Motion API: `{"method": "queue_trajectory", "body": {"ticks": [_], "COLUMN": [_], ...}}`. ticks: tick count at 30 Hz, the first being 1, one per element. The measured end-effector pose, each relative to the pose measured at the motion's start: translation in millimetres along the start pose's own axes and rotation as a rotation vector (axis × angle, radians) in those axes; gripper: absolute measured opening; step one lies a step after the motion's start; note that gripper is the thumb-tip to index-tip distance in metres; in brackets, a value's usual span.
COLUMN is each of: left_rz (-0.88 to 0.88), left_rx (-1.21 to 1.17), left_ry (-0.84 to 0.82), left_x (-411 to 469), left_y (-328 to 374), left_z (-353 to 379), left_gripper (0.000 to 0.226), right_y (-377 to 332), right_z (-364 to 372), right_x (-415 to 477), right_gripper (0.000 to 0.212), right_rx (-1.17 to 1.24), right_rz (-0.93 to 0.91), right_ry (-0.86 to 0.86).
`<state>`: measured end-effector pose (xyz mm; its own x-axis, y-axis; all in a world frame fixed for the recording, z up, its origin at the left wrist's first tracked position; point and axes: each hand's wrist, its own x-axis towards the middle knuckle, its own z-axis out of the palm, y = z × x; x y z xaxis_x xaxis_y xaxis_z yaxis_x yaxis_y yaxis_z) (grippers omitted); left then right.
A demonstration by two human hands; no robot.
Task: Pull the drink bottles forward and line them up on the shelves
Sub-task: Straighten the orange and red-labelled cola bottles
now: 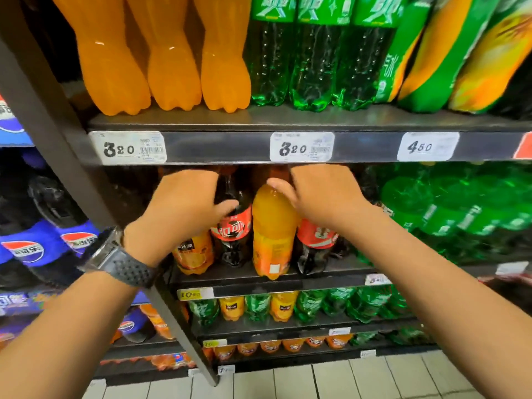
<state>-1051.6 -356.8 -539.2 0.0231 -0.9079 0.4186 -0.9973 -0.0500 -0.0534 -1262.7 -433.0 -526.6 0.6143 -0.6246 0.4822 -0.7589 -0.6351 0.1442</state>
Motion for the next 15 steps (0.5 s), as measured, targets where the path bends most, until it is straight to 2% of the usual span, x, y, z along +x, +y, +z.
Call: {"method": "queue_trajectory", "body": {"ticks": [2,4,6,7,9,12,15], "left_rz": [-0.004,0.035,0.058,0.049,0.022,0.008,-0.063], "left_rx": [-0.137,-0.163,-0.162,-0.152,-0.120,-0.105,-0.070], "left_ry": [0.027,-0.006,-0.193,-0.298,-0.476,-0.639,-0.660], "left_x": [7,17,30,37,51,66,69], "left_y": [20,34,43,49,59,65,66], "left_z": [0,2,2,1,0,-2,0], "left_gripper": [0.045,0.048,0.067,0.068,0.051,0.042,0.052], "right_y": [34,67,88,94,102,104,105], "right_z": [2,5,9,10,12,15,16], "right_x": [-15,-25,-27,-25,-20,-13,-10], "right_gripper": [0.060,0.061,0.055,0.055,0.058,0.043,0.039], "right_rx": [-0.001,0.112,0.355,0.426,0.448,0.431,0.432], "right_rz": [0.061,0.124,0.138,0.132,0.108,0.069,0.077], "right_ry": [-0.006,-0.093,-0.266,-0.362,-0.480,-0.496,-0.526]}}
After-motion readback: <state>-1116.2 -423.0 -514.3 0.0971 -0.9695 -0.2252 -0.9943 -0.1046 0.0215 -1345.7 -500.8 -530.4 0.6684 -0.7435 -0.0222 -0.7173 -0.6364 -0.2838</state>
